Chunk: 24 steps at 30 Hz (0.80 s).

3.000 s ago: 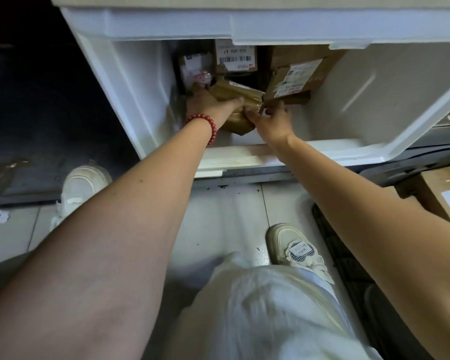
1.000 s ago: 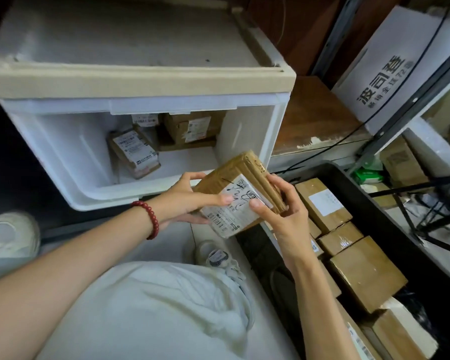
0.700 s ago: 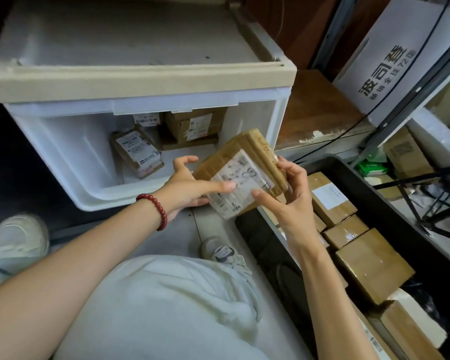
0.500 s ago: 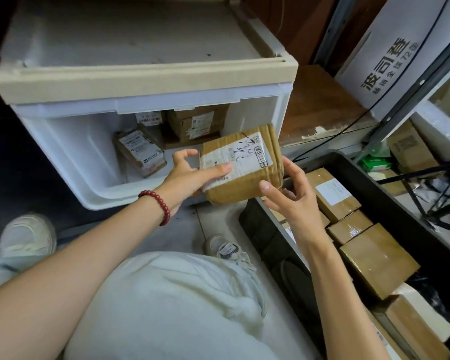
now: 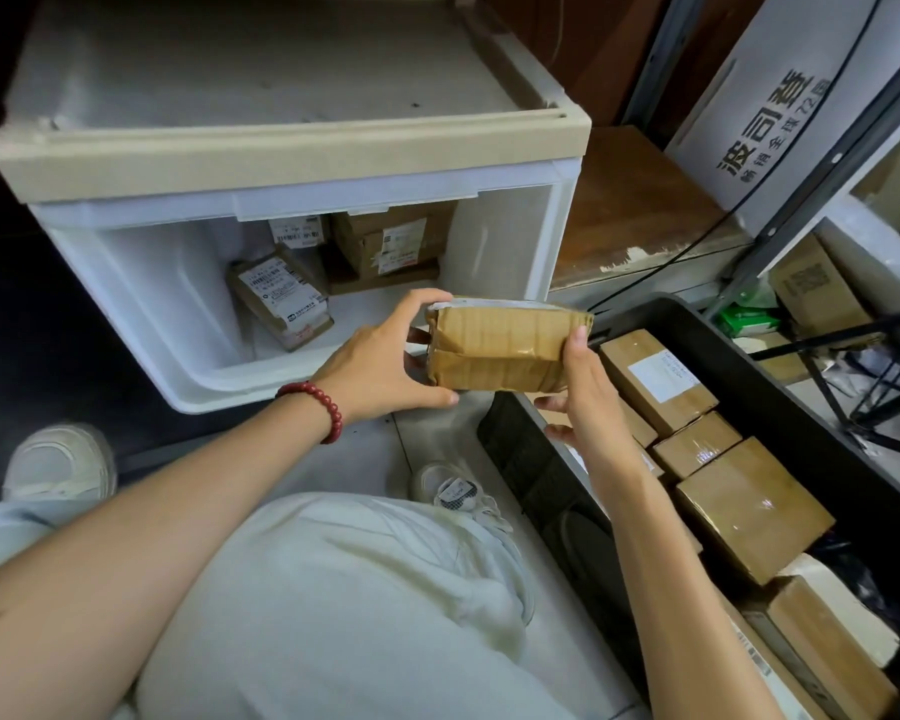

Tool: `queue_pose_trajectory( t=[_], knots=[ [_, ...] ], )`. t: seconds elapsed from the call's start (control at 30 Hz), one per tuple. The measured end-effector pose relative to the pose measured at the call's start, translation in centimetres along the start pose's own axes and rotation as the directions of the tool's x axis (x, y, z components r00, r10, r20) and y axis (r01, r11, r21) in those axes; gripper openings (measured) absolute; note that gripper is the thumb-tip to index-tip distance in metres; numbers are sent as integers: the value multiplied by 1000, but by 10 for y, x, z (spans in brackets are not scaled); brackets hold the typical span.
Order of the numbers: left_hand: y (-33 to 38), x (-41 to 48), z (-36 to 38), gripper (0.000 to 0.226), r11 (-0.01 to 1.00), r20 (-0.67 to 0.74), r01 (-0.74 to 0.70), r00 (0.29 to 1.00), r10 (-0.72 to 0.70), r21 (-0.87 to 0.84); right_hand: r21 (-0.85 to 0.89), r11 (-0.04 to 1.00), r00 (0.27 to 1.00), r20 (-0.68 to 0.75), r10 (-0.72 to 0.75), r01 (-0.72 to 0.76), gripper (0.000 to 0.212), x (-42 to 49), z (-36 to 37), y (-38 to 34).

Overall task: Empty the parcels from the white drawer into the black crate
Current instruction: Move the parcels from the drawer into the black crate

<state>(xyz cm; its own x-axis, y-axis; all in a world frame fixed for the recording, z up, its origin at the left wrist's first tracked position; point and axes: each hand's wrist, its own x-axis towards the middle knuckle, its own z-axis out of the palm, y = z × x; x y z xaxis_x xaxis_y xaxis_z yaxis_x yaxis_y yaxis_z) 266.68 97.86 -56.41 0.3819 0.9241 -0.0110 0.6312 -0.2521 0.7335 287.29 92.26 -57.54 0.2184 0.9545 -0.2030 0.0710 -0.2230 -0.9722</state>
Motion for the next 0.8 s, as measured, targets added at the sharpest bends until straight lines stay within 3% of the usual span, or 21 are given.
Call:
queue_pose_trajectory(
  t=[0.1, 0.2, 0.37, 0.47, 0.67, 0.8],
  knots=[
    [2, -1, 0, 82, 1000, -47, -2, 999, 2, 8, 2, 998, 998, -27, -58, 58, 64, -1, -2, -5],
    [4, 0, 0, 88, 998, -73, 35, 997, -38, -43, -9, 994, 992, -59, -108, 108, 59, 1, -3, -4],
    [20, -1, -2, 71, 954, -34, 60, 997, -73, -295, 34, 999, 999, -8, -39, 40, 67, -2, -9, 1],
    [27, 0, 3, 77, 946, -12, 80, 996, -89, -313, 102, 995, 999, -26, -20, 23, 75, -2, -9, 1],
    [36, -3, 2, 94, 950, -84, 5, 996, -32, -312, 228, 968, 990, -115, -77, 101, 73, 0, -6, -1],
    [41, -7, 2, 74, 929, -82, 23, 995, -57, -368, 197, 972, 987, -117, -107, 129, 58, 0, -12, 1]
  ],
)
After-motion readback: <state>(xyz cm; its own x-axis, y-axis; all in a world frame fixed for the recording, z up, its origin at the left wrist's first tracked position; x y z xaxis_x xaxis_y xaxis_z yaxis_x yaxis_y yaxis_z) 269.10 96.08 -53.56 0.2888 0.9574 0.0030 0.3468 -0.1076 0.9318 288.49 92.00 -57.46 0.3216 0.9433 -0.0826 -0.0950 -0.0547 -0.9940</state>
